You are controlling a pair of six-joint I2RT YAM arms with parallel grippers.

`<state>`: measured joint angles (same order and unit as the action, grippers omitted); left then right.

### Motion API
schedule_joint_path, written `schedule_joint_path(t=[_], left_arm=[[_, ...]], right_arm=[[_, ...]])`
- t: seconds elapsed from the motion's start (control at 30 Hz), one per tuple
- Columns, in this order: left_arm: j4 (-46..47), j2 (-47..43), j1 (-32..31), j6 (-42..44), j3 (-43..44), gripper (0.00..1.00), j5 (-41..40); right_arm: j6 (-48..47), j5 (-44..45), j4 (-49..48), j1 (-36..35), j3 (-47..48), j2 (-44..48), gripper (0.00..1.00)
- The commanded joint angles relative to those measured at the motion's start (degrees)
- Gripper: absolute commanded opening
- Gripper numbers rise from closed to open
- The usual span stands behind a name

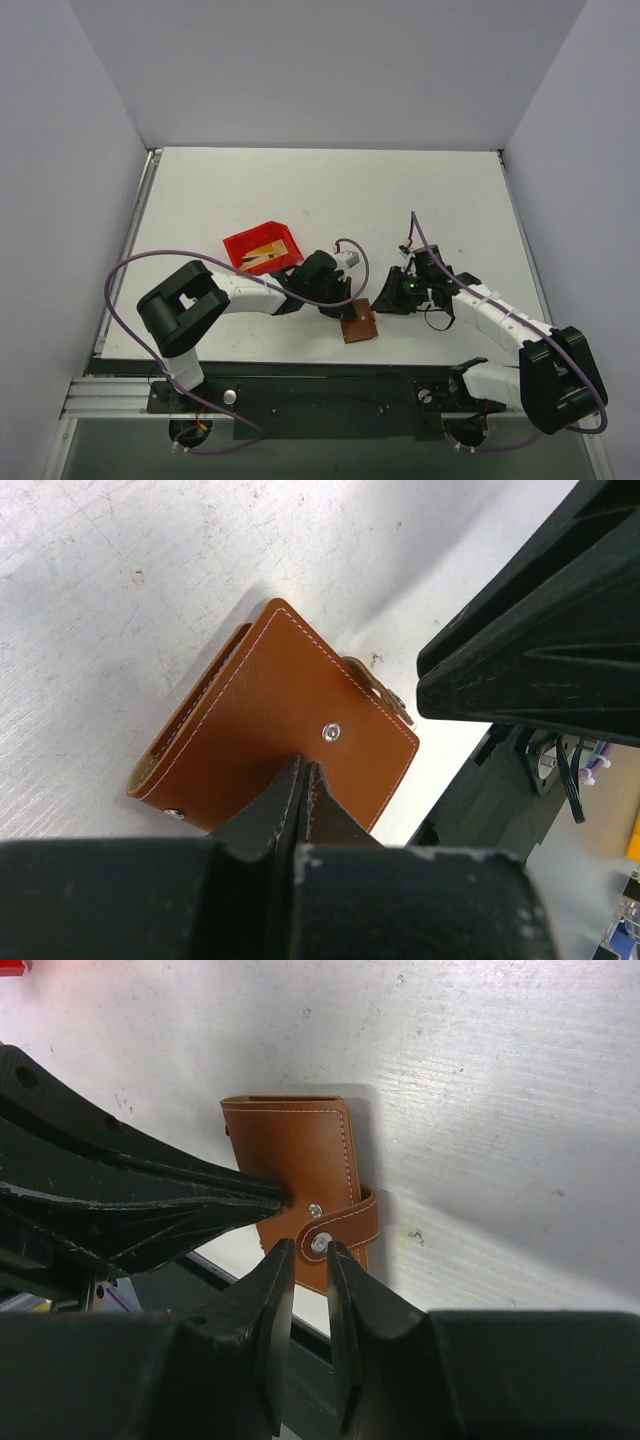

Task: Put the credit cards into the card holder
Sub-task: Close the card holder at the center of the board.

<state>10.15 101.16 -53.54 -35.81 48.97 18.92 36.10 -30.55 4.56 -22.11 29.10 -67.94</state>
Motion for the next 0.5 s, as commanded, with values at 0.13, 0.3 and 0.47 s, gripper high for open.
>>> schedule_joint_path(t=[0.13, 0.3, 0.47], left_arm=[[0.83, 0.17, -0.43, 0.13, -0.19, 0.00, 0.07], [0.75, 0.43, -0.43, 0.13, 0.16, 0.00, 0.07], [0.48, 0.52, -0.43, 0.22, 0.42, 0.00, 0.16]], right_arm=[[0.55, -1.62, -2.45, 0.22, -1.07, -2.46, 0.16], [0.64, -2.32, -3.06, -0.13, -1.33, -3.25, 0.16], [1.25, -3.03, -4.03, -0.66, -1.33, -4.04, 0.15]])
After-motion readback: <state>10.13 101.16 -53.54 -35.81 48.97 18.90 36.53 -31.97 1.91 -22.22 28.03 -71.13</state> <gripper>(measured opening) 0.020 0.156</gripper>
